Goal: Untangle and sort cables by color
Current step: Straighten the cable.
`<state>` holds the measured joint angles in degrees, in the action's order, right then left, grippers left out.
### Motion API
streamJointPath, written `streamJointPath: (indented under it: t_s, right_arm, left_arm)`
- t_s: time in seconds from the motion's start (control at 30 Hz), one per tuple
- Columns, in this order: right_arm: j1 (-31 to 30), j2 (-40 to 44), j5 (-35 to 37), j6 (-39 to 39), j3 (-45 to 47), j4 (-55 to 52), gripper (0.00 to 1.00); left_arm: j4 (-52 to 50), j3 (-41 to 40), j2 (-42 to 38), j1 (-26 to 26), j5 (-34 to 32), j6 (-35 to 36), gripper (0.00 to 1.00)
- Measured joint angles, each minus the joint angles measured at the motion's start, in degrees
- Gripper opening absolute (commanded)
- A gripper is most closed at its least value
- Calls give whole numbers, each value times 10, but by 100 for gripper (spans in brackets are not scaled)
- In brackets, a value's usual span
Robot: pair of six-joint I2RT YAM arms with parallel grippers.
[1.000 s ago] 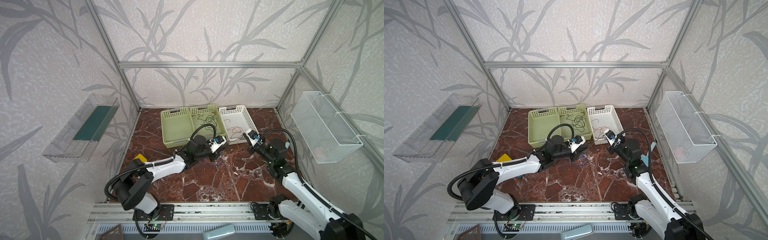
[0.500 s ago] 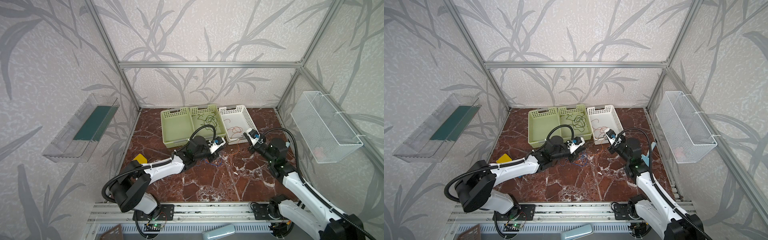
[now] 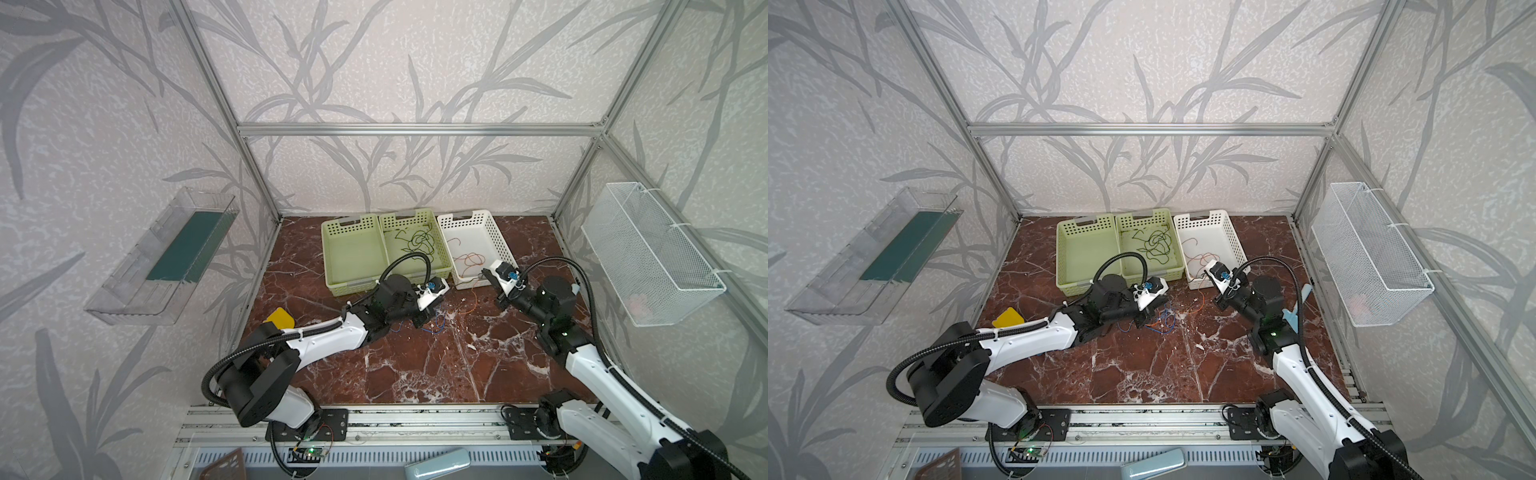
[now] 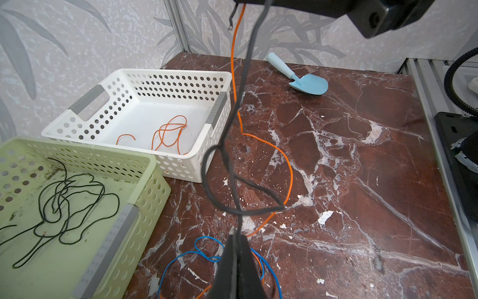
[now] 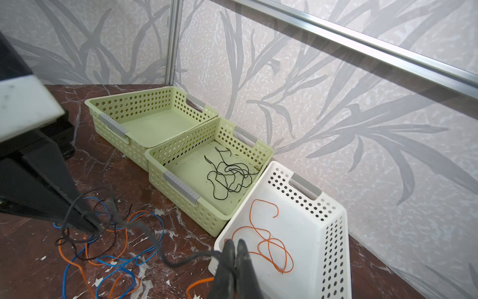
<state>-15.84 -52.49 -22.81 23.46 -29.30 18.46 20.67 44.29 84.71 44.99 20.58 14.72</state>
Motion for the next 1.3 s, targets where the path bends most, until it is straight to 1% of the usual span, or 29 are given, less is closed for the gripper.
streamJointPath:
  t_s: [0.13, 0.3, 0.57, 0.6, 0.63, 0.73, 0.77, 0.83, 0.9, 1.03, 1.1, 1.13, 1.2, 1.3]
  right_arm:
    - [-42, -16, 5, 26, -7, -17, 0]
    - [-91, -54, 31, 56, -18, -27, 0]
    - [-112, -80, 64, 84, -20, -38, 0]
    - [-115, -83, 71, 85, -21, -38, 4]
    - [-116, -84, 78, 87, -22, -40, 10]
    - [-120, -84, 106, 80, -26, -54, 49]
    - [-119, -82, 114, 79, -26, -59, 61]
    - [-116, -76, 127, 69, -24, -70, 72]
    - [-103, -61, 131, 52, -17, -76, 77]
    - [-31, -17, 146, -14, -7, -103, 78]
    - [6, 5, 133, -51, -7, -110, 77]
    - [19, 17, 120, -65, -6, -110, 76]
    - [25, 31, 79, -97, -7, -106, 72]
    - [21, 14, -1, -142, -30, -98, 66]
  left_arm:
    - [-8, 20, 0, 0, 1, 3, 0]
    - [-11, 40, 0, 3, 0, 5, 0]
    - [-33, 55, 2, 5, -10, 14, 0]
    - [-36, 59, 3, 7, -14, 17, 0]
    - [-38, 62, 3, 8, -17, 20, 0]
    - [-40, 64, 3, 10, -30, 26, 0]
    - [-42, 64, 3, 10, -35, 30, 0]
    - [-44, 64, 3, 10, -46, 38, 0]
    - [-46, 64, 3, 10, -54, 48, 0]
    - [-46, 64, 3, 10, -70, 71, 0]
    - [-48, 64, 3, 10, -72, 85, 0]
    - [-50, 64, 3, 10, -73, 92, 0]
    - [-56, 64, 3, 10, -72, 103, 0]
    - [-61, 64, 3, 10, -72, 119, 0]
